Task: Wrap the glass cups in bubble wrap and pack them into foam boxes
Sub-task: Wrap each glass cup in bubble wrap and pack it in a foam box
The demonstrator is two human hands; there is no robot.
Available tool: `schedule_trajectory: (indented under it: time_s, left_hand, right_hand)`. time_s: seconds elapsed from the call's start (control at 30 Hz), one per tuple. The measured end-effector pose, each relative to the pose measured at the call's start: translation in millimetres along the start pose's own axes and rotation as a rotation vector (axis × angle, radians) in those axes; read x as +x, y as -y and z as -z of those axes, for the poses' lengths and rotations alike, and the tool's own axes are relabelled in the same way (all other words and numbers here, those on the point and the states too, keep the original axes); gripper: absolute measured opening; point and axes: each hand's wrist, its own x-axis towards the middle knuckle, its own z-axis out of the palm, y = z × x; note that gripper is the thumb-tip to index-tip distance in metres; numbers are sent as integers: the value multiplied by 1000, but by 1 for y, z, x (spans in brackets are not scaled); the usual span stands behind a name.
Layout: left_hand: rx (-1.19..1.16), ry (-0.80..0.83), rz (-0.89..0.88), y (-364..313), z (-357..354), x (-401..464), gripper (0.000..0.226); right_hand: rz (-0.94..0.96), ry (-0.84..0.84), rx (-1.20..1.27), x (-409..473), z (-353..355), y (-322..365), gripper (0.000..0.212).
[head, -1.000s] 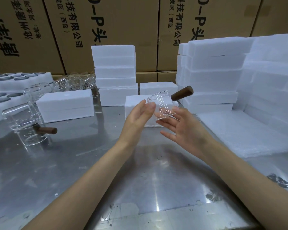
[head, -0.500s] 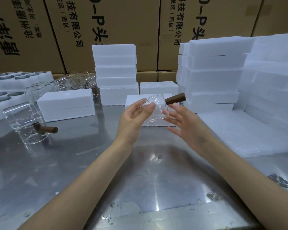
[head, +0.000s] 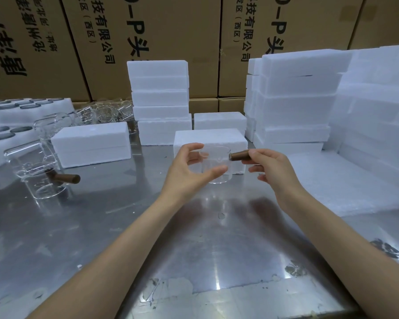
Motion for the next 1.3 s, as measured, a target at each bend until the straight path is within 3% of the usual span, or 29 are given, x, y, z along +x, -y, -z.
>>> schedule_trajectory:
  time_s: [0.47, 0.77, 0.97, 1.1, 1.3]
  left_hand:
    - [237, 111, -4, 19, -4, -1, 81]
    - [255, 143, -12, 20, -3, -1, 89]
    - [113, 27, -27, 9, 1, 0, 75]
    - [75, -27, -55, 7, 2, 0, 62]
    - [71, -46, -83, 5, 2, -1, 52]
  right_hand:
    - [-131, 65, -275, 2, -2, -5, 18]
    - [-117, 44, -382, 8, 0, -9, 18]
    - [49, -298, -877, 14, 31, -6, 34]
    - [-180, -189, -1148, 13, 46, -9, 21]
    - [-294, -195, -1136, 17, 60, -9, 9]
